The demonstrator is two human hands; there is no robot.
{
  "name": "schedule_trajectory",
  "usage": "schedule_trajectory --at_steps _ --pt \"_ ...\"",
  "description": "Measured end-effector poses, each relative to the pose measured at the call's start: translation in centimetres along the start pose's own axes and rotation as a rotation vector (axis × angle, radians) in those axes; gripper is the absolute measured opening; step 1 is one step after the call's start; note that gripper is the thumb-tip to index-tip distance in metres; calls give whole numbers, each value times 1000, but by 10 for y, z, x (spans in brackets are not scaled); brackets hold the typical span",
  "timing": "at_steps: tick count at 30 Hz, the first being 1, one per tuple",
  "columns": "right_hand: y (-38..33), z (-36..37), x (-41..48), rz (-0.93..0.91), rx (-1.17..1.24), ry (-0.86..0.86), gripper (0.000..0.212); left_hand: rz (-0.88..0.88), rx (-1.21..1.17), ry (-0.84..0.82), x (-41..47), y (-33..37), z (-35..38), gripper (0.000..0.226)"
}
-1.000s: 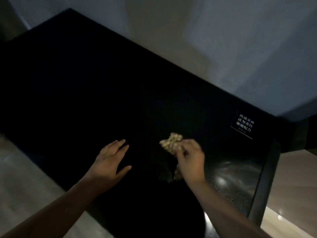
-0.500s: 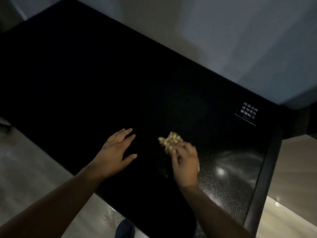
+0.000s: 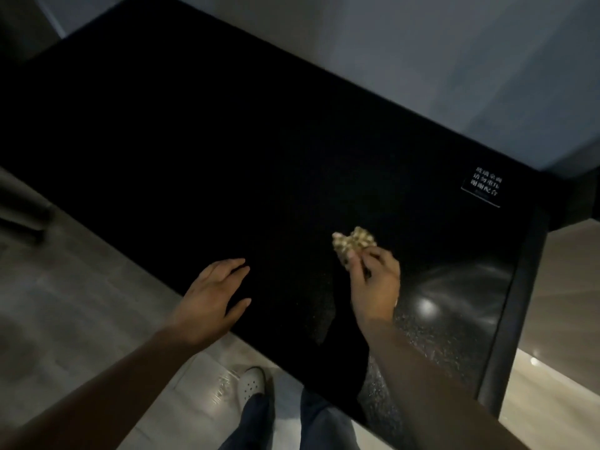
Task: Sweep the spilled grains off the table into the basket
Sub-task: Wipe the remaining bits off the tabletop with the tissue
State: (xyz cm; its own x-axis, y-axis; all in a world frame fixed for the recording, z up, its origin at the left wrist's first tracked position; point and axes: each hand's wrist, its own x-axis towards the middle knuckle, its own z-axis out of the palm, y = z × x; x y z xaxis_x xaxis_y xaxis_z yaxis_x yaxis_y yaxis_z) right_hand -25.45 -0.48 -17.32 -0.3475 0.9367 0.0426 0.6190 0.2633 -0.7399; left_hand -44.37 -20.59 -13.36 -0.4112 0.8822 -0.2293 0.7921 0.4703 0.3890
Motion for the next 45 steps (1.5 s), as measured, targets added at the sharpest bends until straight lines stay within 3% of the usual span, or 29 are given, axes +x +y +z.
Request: schedule_trajectory --at_steps 3,11,15,19,29,34,45 --pt "-6 16 -59 -125 -11 -11 25 -14 -17 -6 -12 -12 -1 68" --pt "-34 38 -157 -138 21 -187 30 -7 31 -19 -39 -47 -6 60" --pt "-54 32 -174 14 184 -257 8 13 43 -28 -49 -53 -9 60" --pt "-66 13 -171 165 276 -131 12 14 1 -47 -58 -52 -12 60" --pt "-57 -49 -64 313 300 188 7 -12 -156 9 -29 -15 -25 60" --pt "-42 -54 7 322 285 200 20 -1 -93 -13 17 -3 -40 59" --pt "-18 -54 205 268 158 245 21 -16 -19 -107 145 25 -69 59"
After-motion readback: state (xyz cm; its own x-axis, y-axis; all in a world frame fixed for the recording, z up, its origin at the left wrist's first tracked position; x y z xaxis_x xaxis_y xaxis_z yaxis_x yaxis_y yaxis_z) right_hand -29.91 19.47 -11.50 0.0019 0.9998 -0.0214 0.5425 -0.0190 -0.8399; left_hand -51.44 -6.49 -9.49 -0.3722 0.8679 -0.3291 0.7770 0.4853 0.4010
